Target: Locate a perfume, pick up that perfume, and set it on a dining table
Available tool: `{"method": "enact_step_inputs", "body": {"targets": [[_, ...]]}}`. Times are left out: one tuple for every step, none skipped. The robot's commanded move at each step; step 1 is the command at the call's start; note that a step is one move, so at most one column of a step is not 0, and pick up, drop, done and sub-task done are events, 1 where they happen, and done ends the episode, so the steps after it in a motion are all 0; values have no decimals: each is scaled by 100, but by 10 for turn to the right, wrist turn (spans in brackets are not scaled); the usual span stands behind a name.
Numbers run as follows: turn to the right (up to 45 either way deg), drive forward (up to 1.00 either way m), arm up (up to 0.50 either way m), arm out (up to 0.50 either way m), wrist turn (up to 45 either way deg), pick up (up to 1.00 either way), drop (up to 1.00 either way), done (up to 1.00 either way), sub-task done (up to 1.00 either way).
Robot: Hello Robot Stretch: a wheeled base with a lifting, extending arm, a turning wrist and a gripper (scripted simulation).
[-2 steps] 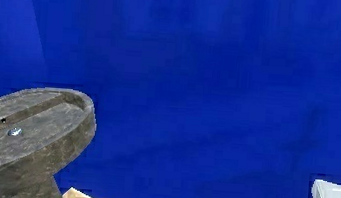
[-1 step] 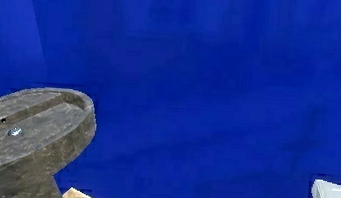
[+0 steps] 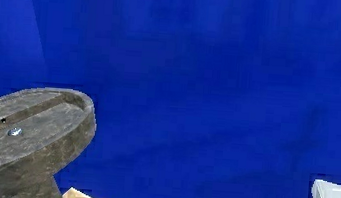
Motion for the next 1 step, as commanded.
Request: {"method": "enact_step_inputs", "body": {"targets": [[0,0,10,0,0,0,0,0,0]]}}
